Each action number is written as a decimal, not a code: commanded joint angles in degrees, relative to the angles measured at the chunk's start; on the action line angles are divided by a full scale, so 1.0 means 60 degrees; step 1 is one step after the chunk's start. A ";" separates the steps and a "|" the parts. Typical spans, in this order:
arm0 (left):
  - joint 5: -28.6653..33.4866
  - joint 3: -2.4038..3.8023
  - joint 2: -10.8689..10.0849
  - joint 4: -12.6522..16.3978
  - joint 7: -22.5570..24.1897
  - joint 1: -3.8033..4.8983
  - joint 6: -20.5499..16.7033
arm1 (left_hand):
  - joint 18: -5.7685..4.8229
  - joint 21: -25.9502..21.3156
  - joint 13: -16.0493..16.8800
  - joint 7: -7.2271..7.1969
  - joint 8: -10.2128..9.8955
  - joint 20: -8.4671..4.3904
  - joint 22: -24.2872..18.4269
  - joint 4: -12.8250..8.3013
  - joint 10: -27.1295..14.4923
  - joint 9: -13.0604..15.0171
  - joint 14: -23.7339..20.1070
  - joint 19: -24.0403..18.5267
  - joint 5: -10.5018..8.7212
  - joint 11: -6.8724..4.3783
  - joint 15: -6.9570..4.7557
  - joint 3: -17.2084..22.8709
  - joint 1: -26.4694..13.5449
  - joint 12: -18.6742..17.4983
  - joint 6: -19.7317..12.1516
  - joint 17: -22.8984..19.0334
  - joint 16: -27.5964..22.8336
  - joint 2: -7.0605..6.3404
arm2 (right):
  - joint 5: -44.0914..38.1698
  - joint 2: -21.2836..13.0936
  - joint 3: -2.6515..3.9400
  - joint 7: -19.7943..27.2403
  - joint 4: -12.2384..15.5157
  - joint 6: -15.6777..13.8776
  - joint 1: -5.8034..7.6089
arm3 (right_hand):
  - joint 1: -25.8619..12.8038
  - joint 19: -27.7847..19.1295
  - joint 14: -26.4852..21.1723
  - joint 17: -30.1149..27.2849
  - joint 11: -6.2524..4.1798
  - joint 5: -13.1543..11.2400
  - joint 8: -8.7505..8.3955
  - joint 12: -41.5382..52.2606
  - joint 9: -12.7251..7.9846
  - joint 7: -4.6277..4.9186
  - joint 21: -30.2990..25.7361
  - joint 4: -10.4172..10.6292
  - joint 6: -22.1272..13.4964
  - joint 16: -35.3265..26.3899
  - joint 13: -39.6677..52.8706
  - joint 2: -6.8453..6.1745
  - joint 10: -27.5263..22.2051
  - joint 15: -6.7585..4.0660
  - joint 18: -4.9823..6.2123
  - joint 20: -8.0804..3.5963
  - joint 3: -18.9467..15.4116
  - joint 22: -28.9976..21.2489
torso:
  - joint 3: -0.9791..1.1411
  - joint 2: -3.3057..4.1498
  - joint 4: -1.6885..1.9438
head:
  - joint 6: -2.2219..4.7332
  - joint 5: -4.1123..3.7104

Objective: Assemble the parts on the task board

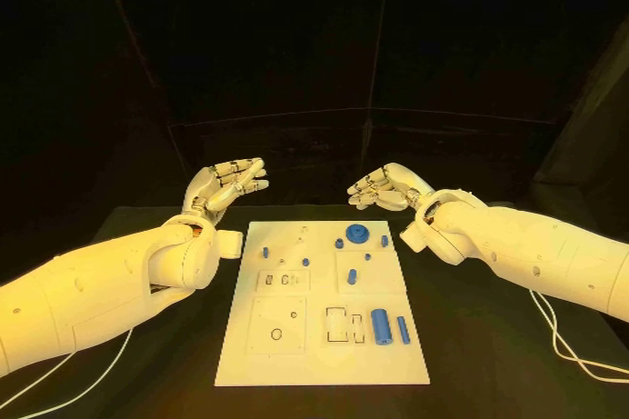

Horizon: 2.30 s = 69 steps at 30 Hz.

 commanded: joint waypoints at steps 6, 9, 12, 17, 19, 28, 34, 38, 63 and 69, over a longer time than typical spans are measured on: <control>-0.0021 0.0007 -0.0435 0.0659 0.0122 0.0011 0.0305 | 0.0207 0.0411 0.0004 0.0399 0.0045 -0.0265 0.0062 -0.0338 0.0865 -0.0009 0.1127 0.1097 0.0037 -0.0239 -0.0315 -0.0078 0.0067 0.0102 0.0947 0.0196 0.0157 0.0249 | -0.4618 0.0072 0.0092 -0.1619 0.0214 0.0498 0.0140 | 0.0221 0.2062 0.2948 0.0812 -0.0494 0.0041 -0.0229 -0.0207 0.0018 -0.0346 0.1847 -0.0028 0.0755 0.1199 0.0037 -0.0672 0.1067 -0.0824 0.0095 -0.1068 0.0458 0.0850 | -0.0079 0.0413 0.0100 | 0.0041 -0.0078; -0.0059 0.0007 -0.0548 0.0915 0.0157 0.0006 0.0529 | 0.0207 0.0414 0.0003 0.0395 0.0031 -0.0278 0.0052 -0.0368 0.0904 -0.0012 0.1172 0.1142 0.0037 -0.0248 -0.0324 -0.0080 0.0079 0.0085 0.0982 0.0210 0.0141 0.0269 | -0.5620 0.0112 0.0103 -0.2054 0.0310 0.0734 0.0170 | 0.0117 0.2259 0.3088 0.1321 -0.0565 -0.0010 -0.0307 -0.0223 0.0009 -0.0381 0.2369 -0.0020 0.0794 0.2056 0.0034 -0.0793 0.1143 -0.0906 0.0080 -0.1197 0.0469 0.1146 | -0.0094 0.0535 0.0125 | 0.0055 -0.0122; -0.0174 0.0006 -0.0655 0.1226 0.0184 0.0000 0.0743 | 0.0202 0.0408 -0.0006 0.0400 -0.0010 -0.0286 0.0036 -0.0420 0.0892 -0.0022 0.1193 0.1175 0.0038 -0.0241 -0.0325 -0.0060 0.0119 0.0038 0.0978 0.0221 0.0105 0.0315 | -0.6445 0.0146 0.0109 -0.2411 0.0373 0.0945 0.0199 | 0.0073 0.2221 0.3061 0.1487 -0.0524 -0.0054 -0.0378 -0.0262 -0.0015 -0.0370 0.2519 -0.0016 0.0629 0.2293 0.0001 -0.0881 0.0927 -0.0886 0.0069 -0.1197 0.0474 0.1239 | -0.0116 0.0644 0.0146 | 0.0036 -0.0156; -0.0261 0.0005 -0.0751 0.1560 0.0157 -0.0002 0.0879 | 0.0195 0.0389 -0.0011 0.0404 -0.0041 -0.0285 0.0019 -0.0450 0.0879 -0.0027 0.1179 0.1171 0.0037 -0.0235 -0.0316 -0.0064 0.0130 0.0003 0.0971 0.0222 0.0064 0.0320 | -0.7306 0.0197 0.0113 -0.2761 0.0434 0.1249 0.0270 | -0.0041 0.2354 0.3068 0.2145 -0.0540 -0.0311 -0.0350 -0.0233 0.0004 -0.0431 0.3101 0.0021 0.0454 0.3446 0.0012 -0.0957 0.0724 -0.0915 0.0080 -0.1212 0.0495 0.1571 | -0.0139 0.0795 0.0175 | 0.0043 -0.0180; -0.0277 0.0006 -0.0775 0.1631 0.0136 -0.0002 0.0904 | 0.0193 0.0379 -0.0013 0.0412 -0.0055 -0.0283 0.0011 -0.0461 0.0869 -0.0029 0.1173 0.1166 0.0036 -0.0229 -0.0311 -0.0069 0.0129 -0.0015 0.0967 0.0223 0.0046 0.0320 | -0.7567 0.0232 0.0114 -0.2857 0.0463 0.1342 0.0291 | -0.0087 0.2386 0.3038 0.2492 -0.0556 -0.0374 -0.0347 -0.0225 0.0007 -0.0438 0.3388 0.0021 0.0430 0.4067 0.0017 -0.0980 0.0695 -0.0915 0.0087 -0.1218 0.0508 0.1738 | -0.0139 0.0852 0.0168 | 0.0017 -0.0154; -0.0297 0.0008 -0.0827 0.1689 0.0084 0.0005 0.0960 | 0.0191 0.0366 -0.0016 0.0424 -0.0078 -0.0280 -0.0001 -0.0479 0.0854 -0.0032 0.1171 0.1161 0.0037 -0.0220 -0.0306 -0.0073 0.0131 -0.0041 0.0956 0.0226 0.0024 0.0324 | -0.8052 0.0378 0.0116 -0.3010 0.0479 0.1482 0.0321 | -0.0192 0.2315 0.2927 0.3226 -0.0571 -0.0424 -0.0342 -0.0222 0.0011 -0.0480 0.4152 0.0036 0.0395 0.5276 0.0020 -0.0981 0.0705 -0.0933 0.0089 -0.1218 0.0620 0.2197 | -0.0125 0.1008 0.0134 | 0.0039 -0.0173; -0.0299 0.0008 -0.0848 0.1694 0.0059 0.0013 0.0981 | 0.0191 0.0362 -0.0016 0.0426 -0.0085 -0.0279 -0.0005 -0.0483 0.0850 -0.0033 0.1171 0.1160 0.0036 -0.0218 -0.0304 -0.0076 0.0131 -0.0047 0.0953 0.0227 0.0019 0.0323 | -0.8124 0.0471 0.0116 -0.3001 0.0434 0.1549 0.0325 | -0.0237 0.2244 0.2929 0.4780 -0.0588 -0.0434 -0.0339 -0.0218 0.0012 -0.0475 0.4757 0.0037 0.0402 0.6925 0.0021 -0.0981 0.0705 -0.0924 0.0087 -0.1200 0.0759 0.2564 | -0.0131 0.1072 0.0146 | 0.0014 -0.0182; -0.0299 0.0009 -0.0855 0.1674 0.0038 0.0018 0.0989 | 0.0190 0.0356 -0.0017 0.0432 -0.0097 -0.0278 -0.0010 -0.0490 0.0842 -0.0034 0.1171 0.1159 0.0035 -0.0213 -0.0301 -0.0084 0.0126 -0.0060 0.0947 0.0229 0.0008 0.0318 | -0.8138 0.0536 0.0116 -0.2978 0.0419 0.1587 0.0325 | -0.0246 0.2203 0.2994 0.6115 -0.0582 -0.0437 -0.0338 -0.0217 0.0013 -0.0471 0.5131 0.0041 0.0414 0.8167 0.0021 -0.0940 0.0716 -0.0926 0.0101 -0.1197 0.0894 0.2791 | -0.0127 0.1079 0.0147 | -0.0021 -0.0166; -0.0298 0.0009 -0.0880 0.1621 -0.0077 0.0050 0.1005 | 0.0190 0.0343 -0.0019 0.0446 -0.0127 -0.0273 -0.0024 -0.0508 0.0818 -0.0036 0.1174 0.1158 0.0035 -0.0201 -0.0294 -0.0096 0.0120 -0.0092 0.0932 0.0235 -0.0014 0.0318 | -0.8127 0.0794 0.0115 -0.2982 0.0188 0.2009 0.0325 | -0.0271 0.2166 0.2951 0.8302 -0.0620 -0.0844 -0.0313 -0.0208 0.0023 -0.0462 0.6580 0.0133 0.0801 1.0333 0.0023 -0.0618 0.1081 -0.0950 0.0026 -0.1175 0.1931 0.3999 | -0.0135 0.1130 0.0163 | -0.0142 -0.0137; -0.0298 0.0010 -0.0881 0.1609 -0.0098 0.0058 0.1002 | 0.0189 0.0340 -0.0019 0.0447 -0.0131 -0.0272 -0.0026 -0.0512 0.0815 -0.0036 0.1170 0.1156 0.0035 -0.0200 -0.0292 -0.0097 0.0121 -0.0097 0.0931 0.0235 -0.0021 0.0319 | -0.8127 0.0852 0.0115 -0.3001 0.0156 0.2095 0.0325 | -0.0296 0.2186 0.2907 0.8408 -0.0649 -0.0853 -0.0300 -0.0196 0.0029 -0.0488 0.6909 0.0161 0.0941 1.0502 0.0031 -0.0664 0.1202 -0.0970 -0.0006 -0.1172 0.2184 0.4350 | -0.0144 0.1125 0.0164 | -0.0168 -0.0159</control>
